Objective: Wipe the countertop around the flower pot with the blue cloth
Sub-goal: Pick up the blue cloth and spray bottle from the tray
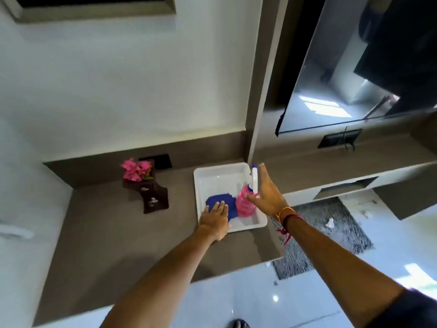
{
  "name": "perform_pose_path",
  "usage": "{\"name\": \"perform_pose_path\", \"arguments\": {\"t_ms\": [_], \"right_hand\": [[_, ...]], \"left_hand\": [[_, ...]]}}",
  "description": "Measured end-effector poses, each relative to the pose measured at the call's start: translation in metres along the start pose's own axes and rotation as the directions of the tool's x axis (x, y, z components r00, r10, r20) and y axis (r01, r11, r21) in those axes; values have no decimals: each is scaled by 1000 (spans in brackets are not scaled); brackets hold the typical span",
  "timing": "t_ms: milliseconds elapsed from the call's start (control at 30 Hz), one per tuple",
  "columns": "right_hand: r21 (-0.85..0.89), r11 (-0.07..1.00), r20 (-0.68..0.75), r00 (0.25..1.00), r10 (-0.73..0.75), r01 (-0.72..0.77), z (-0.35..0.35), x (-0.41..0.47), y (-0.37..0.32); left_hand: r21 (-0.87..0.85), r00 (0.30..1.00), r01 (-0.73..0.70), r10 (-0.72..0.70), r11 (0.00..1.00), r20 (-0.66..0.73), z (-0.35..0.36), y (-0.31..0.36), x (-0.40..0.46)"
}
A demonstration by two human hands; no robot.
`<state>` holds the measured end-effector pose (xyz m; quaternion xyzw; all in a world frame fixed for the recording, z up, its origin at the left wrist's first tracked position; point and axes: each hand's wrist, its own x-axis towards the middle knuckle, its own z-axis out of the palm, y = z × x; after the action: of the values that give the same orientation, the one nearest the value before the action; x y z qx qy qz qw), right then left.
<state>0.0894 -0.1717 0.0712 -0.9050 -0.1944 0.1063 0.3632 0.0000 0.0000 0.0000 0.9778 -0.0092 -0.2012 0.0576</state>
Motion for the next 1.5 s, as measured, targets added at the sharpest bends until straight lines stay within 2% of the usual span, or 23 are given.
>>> {"name": "perform_pose_path", "arguments": {"t_ms": [133,333,533,700,833,933,1167,1300,1400,1500], "right_hand": [[140,990,53,998,-18,10,18,4,30],[282,958,2,998,55,-54,39,33,39],[212,976,-68,997,-27,41,44,55,47],[222,969,-199,978,-63,108,54,57,42],[175,979,-261,963,-59,107,62,57,32],[166,978,-256,963,-85,130,62,52,17],[181,948,-237,947,-217,263,69,38,-66],[193,935,-194,946,-259,296,96,19,-123],[205,946,-98,967,-235,250,134,-4,-153],[229,965,23,990,-137,128,177,-28,-170]], "left_hand": [[-74,995,91,-94,993,-33,14,11,24],[-4,989,135,-135,991,-53,30,8,50],[45,996,78,-77,996,-40,34,1,62],[203,998,23,-11,979,-60,34,-2,67],[207,979,25,17,978,-201,23,-9,58],[242,953,61,15,968,-303,7,-20,38],[332,911,199,-50,922,-409,-29,-70,-29],[258,885,273,-136,927,-446,-22,-109,-90],[198,872,320,-207,926,-444,-11,-134,-133],[132,863,351,-266,927,-429,4,-152,-163]]}}
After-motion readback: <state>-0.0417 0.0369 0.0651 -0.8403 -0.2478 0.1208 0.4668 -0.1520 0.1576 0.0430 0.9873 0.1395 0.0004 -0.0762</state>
